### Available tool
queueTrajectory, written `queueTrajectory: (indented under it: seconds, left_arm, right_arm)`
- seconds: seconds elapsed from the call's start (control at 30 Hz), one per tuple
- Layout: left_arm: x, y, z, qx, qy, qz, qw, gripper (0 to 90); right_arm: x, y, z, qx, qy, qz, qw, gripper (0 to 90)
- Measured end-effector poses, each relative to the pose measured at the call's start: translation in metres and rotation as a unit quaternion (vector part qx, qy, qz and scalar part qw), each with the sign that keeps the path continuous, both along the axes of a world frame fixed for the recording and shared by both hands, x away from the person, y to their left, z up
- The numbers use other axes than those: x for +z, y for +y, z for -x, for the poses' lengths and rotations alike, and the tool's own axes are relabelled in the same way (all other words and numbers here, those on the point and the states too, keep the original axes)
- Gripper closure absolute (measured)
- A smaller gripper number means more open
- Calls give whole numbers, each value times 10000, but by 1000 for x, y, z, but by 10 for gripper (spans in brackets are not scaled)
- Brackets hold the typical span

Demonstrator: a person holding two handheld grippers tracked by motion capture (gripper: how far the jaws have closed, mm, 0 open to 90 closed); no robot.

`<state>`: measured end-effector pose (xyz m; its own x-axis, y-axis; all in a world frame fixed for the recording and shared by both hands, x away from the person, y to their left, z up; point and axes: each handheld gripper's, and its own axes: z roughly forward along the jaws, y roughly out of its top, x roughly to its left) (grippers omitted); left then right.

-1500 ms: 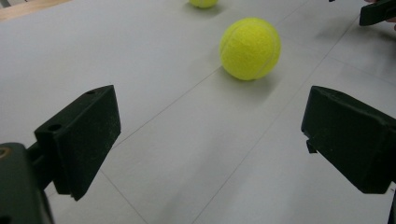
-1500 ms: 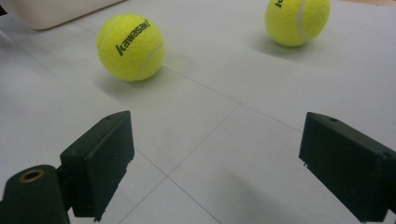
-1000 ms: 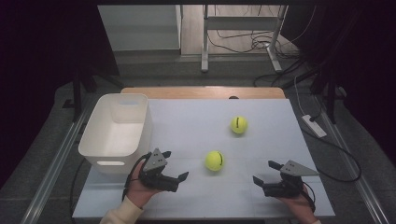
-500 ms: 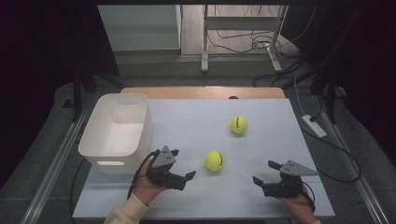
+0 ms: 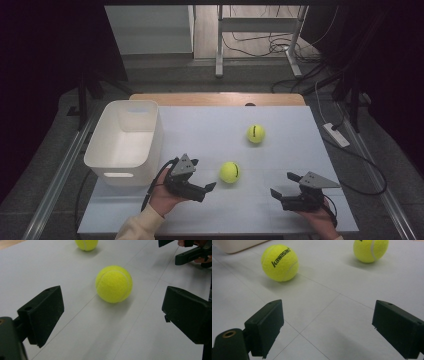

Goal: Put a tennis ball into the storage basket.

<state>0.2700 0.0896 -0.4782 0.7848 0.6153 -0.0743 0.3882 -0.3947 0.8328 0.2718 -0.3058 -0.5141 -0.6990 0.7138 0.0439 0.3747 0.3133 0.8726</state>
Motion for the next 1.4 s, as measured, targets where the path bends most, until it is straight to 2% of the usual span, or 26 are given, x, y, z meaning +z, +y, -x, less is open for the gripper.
queueTrajectory:
  seconds: [0.63, 0.77, 1.23, 1.4]
  left_arm:
    - [0, -20, -13, -160, 118, -77, 9998, 47]
    - [0, -22, -17, -132, 157, -48, 9998, 48]
    - [0, -34, -28, -215, 229, -170, 9994, 45]
    - [-2, -39, -32, -260, 320, -214, 9989, 45]
  right_arm:
    - [0, 0, 0, -1, 3, -1, 10000, 103]
    - [0, 0, 0, 3, 0, -11, 10000, 103]
    - [0, 0, 0, 4, 7, -7, 10000, 103]
    - [0, 0, -1, 17, 5, -10, 10000, 103]
